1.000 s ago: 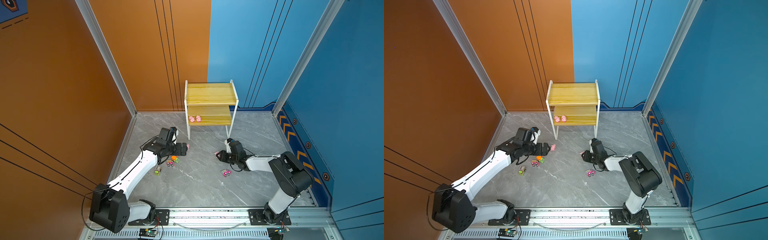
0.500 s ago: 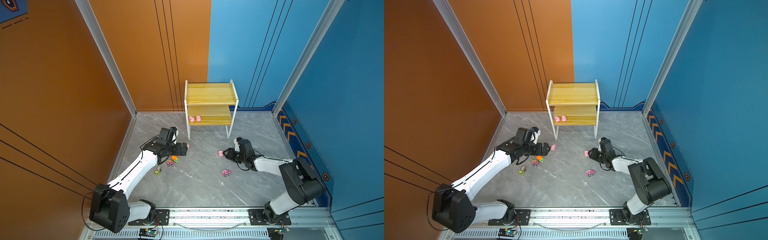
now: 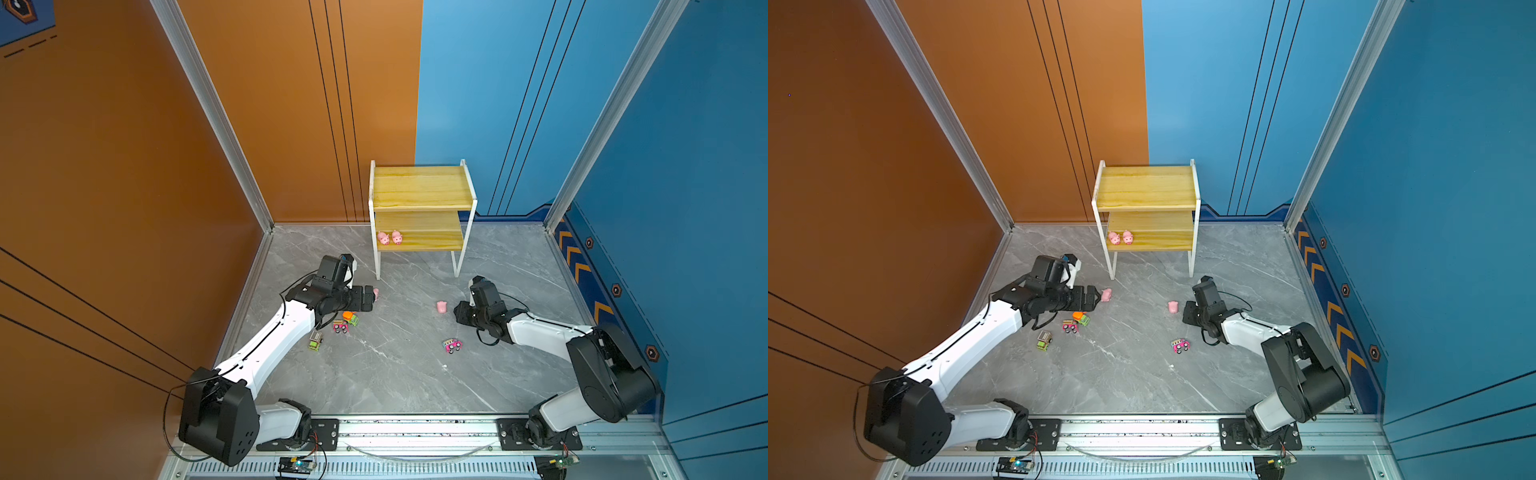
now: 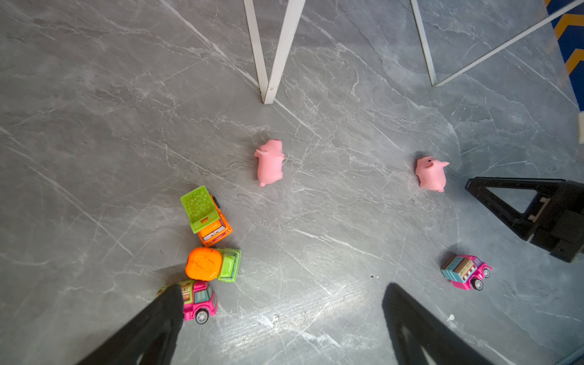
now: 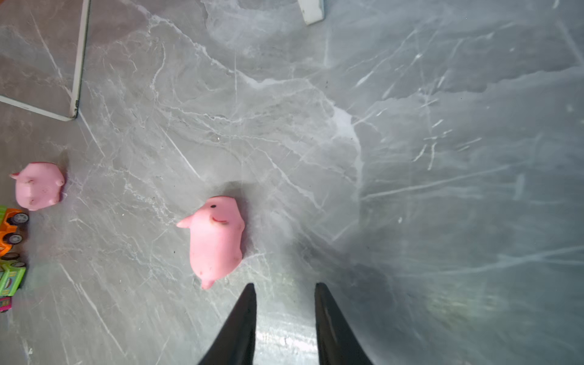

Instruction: Place and organize the plastic toys onto the shelf

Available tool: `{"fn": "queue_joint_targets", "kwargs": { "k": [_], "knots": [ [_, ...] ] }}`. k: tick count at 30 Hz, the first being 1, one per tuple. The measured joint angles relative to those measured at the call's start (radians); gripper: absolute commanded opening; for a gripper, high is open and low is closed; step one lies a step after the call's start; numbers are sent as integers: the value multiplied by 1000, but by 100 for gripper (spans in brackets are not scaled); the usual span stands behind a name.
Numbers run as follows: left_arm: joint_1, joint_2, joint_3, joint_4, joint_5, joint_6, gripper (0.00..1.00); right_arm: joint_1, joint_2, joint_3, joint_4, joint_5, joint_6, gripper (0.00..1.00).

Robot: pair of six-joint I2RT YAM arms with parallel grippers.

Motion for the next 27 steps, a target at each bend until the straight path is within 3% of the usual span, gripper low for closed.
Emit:
{"fn": "queue_joint_targets", "kwargs": {
  "k": [20,27],
  "knots": [
    [0,0,0,0,0,0,100,198,209,172,15,63,3,28],
    [0,0,0,0,0,0,100,241,221,235,5,61,-56,35]
  ]
}}
